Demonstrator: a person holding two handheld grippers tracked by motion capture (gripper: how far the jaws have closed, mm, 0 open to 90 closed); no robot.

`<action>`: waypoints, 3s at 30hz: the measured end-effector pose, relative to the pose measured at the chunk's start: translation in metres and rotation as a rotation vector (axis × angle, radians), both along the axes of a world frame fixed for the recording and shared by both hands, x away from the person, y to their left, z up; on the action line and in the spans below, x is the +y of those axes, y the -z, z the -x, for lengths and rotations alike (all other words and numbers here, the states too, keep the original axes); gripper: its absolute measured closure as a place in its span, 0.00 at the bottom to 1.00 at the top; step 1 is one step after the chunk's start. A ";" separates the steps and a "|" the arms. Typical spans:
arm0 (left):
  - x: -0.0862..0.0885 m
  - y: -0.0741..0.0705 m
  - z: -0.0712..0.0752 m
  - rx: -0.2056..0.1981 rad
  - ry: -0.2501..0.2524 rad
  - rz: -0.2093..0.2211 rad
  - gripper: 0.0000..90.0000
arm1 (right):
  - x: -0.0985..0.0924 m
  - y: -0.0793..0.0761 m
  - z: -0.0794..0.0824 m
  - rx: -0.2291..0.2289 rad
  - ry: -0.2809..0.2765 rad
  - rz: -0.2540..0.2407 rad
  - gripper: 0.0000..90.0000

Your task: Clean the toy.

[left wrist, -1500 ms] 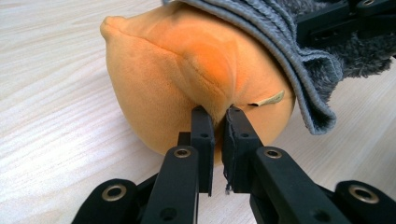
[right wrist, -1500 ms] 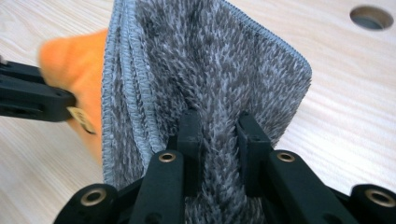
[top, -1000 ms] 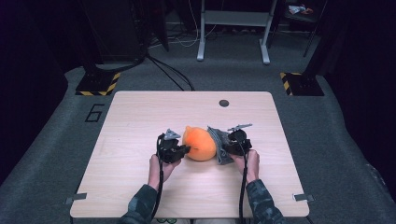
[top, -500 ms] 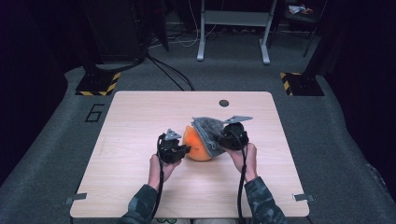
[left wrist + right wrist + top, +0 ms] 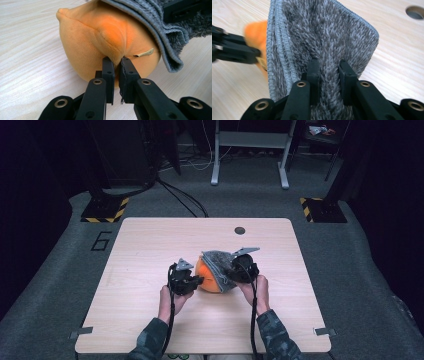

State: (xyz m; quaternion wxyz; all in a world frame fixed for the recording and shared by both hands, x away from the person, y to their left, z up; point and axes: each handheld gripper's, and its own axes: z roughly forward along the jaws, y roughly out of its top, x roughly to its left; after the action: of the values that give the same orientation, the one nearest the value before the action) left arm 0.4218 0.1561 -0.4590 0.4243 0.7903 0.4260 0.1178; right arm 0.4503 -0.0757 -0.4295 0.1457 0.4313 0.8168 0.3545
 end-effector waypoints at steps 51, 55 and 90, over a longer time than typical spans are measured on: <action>0.011 0.014 0.002 0.002 0.033 -0.002 0.61 | -0.009 0.015 -0.010 0.032 0.072 0.023 0.83; 0.004 0.014 0.000 -0.031 0.035 -0.059 0.60 | -0.010 0.015 -0.012 0.033 0.071 0.021 0.83; -0.013 -0.010 0.004 0.007 0.038 0.031 0.95 | -0.001 -0.027 0.019 -0.080 0.001 -0.067 0.83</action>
State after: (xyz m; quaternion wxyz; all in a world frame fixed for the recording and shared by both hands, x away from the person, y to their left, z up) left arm 0.4180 0.1430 -0.4490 0.4370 0.7920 0.4144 0.1005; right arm 0.4311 -0.0763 -0.4026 0.1640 0.4219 0.7977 0.3985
